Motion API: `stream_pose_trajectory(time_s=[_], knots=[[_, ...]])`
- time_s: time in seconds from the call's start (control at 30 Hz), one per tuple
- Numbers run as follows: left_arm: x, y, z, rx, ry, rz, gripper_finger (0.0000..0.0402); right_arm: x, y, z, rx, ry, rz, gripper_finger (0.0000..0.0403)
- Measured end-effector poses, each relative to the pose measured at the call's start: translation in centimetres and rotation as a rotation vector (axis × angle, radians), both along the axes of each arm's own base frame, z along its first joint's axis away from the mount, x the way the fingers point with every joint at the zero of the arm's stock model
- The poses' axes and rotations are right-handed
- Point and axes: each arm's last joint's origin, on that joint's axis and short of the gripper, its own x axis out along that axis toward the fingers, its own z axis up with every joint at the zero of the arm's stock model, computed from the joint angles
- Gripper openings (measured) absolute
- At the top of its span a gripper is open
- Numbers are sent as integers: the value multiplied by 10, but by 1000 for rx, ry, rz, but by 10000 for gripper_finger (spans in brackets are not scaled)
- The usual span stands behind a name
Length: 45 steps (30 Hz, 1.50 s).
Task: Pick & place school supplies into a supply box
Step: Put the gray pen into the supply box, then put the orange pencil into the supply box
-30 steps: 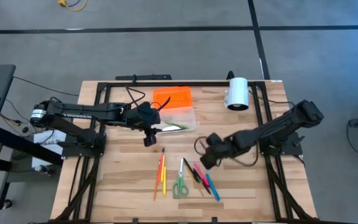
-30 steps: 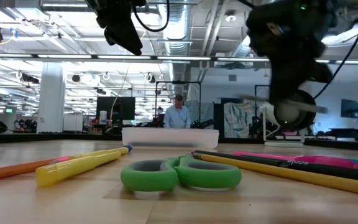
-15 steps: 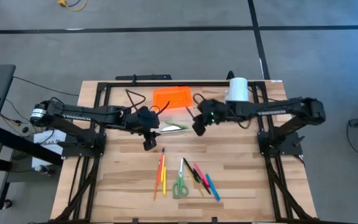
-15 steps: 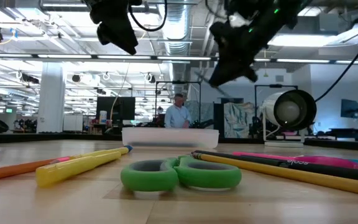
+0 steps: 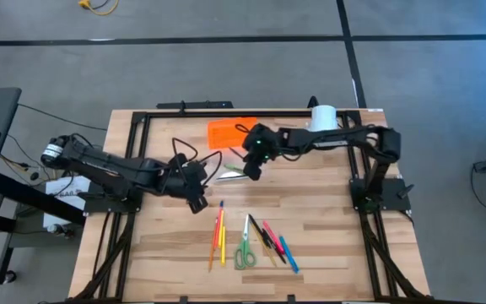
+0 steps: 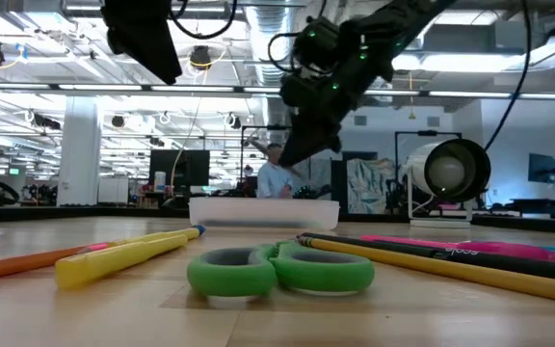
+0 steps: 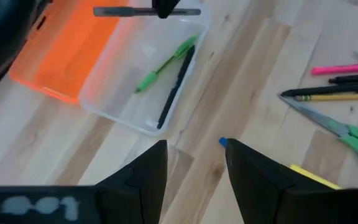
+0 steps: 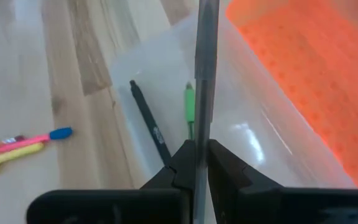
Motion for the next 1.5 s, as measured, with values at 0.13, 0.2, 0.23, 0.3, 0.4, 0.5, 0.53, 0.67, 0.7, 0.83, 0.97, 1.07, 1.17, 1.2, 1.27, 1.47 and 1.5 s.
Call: stream_pose_trajectory(time_s=[0.13, 0.2, 0.23, 0.3, 0.4, 0.5, 0.53, 0.67, 0.7, 0.83, 0.97, 1.07, 1.17, 1.2, 1.27, 1.47, 1.5], knots=[[-5, -7, -1, 23, -5, 31, 153, 12, -3, -1, -33, 62, 59, 20], [-6, -10, -1, 32, -12, 46, 153, 18, -5, -4, -42, 91, 81, 24], [-7, -11, -1, 41, -7, 50, 153, 19, -5, -7, -39, 121, 89, 26], [-9, -13, -1, 52, -14, 60, 153, 21, -6, -9, -29, 160, 92, 32], [-11, -14, -1, 66, -9, 68, 153, 25, -7, -13, -21, 182, 92, 46], [-11, -15, -1, 67, -11, 66, 153, 26, -7, -11, -24, 166, 87, 67], [-11, -15, -1, 67, -10, 66, 153, 26, -7, -10, -25, 161, 83, 74], [-11, -15, -1, 67, -10, 67, 153, 24, -8, -3, -17, 151, 34, 100], [-11, -15, -1, 67, -10, 66, 153, 22, -8, -1, -8, 160, 23, 105], [-11, -16, -1, 44, -13, 74, 153, 13, -3, 14, 11, 165, 7, 116], [-12, -19, -7, 2, -38, 119, 153, 2, 16, 39, -5, 161, 37, 118], [-12, -24, -14, -58, -75, 154, 153, -7, 33, 59, -53, 147, 51, 118], [-11, -32, -23, -142, -116, 174, 153, -21, 49, 82, -100, 120, 71, 118], [-12, -36, -26, -166, -133, 179, 153, -25, 54, 90, -111, 107, 77, 118], [-11, -43, -32, -217, -184, 183, 153, -35, 61, 102, -136, 98, 81, 118], [-16, -65, -52, -377, -275, 182, 153, -67, 78, 132, -198, 80, 87, 118], [-17, -69, -55, -405, -281, 180, 153, -72, 81, 136, -208, 79, 86, 118]])
